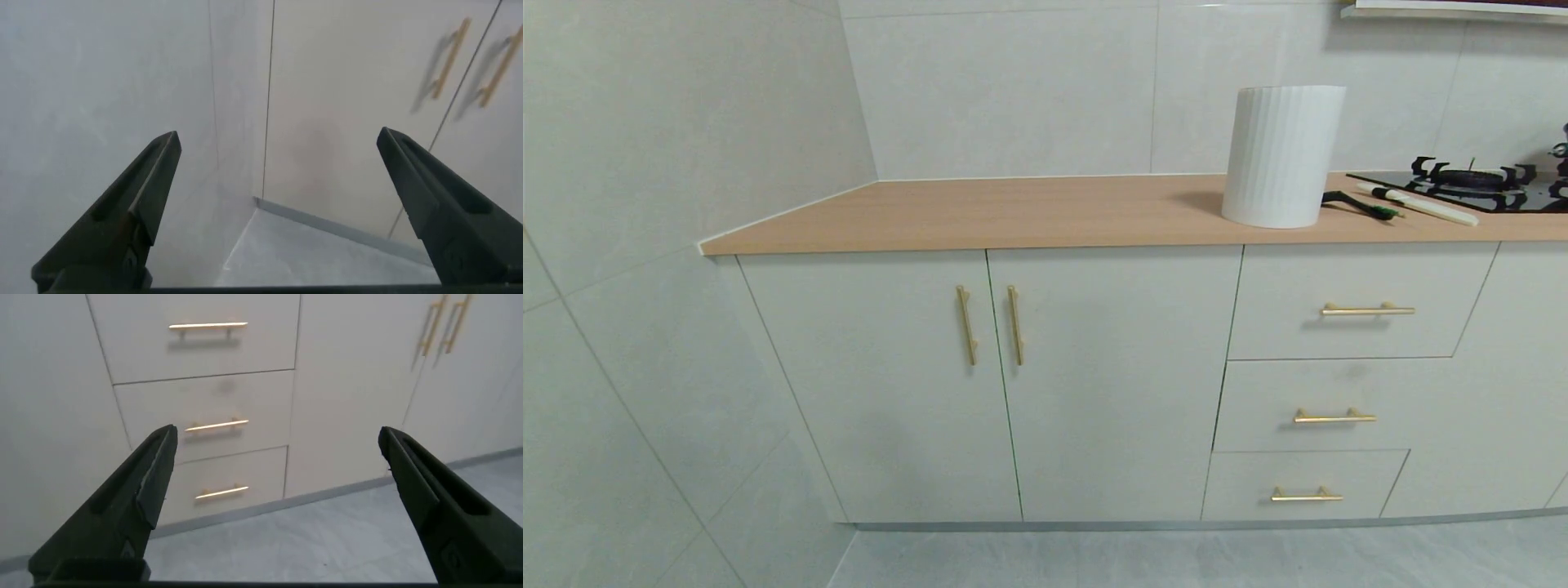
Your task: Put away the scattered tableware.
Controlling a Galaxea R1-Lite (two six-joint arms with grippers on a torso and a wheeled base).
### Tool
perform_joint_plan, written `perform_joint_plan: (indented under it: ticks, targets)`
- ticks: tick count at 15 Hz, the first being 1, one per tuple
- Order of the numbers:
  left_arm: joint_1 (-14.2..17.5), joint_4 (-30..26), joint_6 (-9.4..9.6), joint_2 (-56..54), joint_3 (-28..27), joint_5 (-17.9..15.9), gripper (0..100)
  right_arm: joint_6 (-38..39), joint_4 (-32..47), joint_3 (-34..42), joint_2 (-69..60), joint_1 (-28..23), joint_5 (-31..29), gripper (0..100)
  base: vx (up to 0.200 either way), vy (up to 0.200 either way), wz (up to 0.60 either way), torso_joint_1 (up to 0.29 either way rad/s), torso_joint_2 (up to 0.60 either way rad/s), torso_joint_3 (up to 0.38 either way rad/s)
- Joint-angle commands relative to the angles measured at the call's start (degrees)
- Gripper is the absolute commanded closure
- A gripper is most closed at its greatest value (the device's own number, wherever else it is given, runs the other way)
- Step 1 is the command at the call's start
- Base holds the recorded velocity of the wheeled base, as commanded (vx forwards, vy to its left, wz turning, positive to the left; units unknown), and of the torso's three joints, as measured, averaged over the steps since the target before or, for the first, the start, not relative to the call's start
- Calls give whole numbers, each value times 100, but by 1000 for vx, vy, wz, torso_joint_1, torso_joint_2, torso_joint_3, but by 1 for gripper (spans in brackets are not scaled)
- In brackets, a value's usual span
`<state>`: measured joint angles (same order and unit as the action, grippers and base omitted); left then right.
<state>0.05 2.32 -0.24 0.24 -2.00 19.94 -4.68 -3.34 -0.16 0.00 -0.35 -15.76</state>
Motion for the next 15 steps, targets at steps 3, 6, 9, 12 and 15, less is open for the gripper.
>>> perform_joint_plan:
  ticks: [3,6,9,12,15]
  targets:
    - [13,-56,-11,-24,200,-1458,0,2,35,16,18,9,636,0,0,0,0,0,0,0]
    - [13,-117,-11,-24,200,-1810,0,64,88,16,18,9,1611,0,0,0,0,0,0,0]
    - [13,-232,77,-24,200,-2082,0,292,352,16,79,79,1998,0,0,0,0,0,0,0]
    - [13,-223,86,-24,200,-2082,0,398,352,16,9,62,1989,0,0,0,0,0,0,0]
    - [13,-223,51,-24,200,-2082,0,407,343,16,9,62,1945,0,0,0,0,0,0,0]
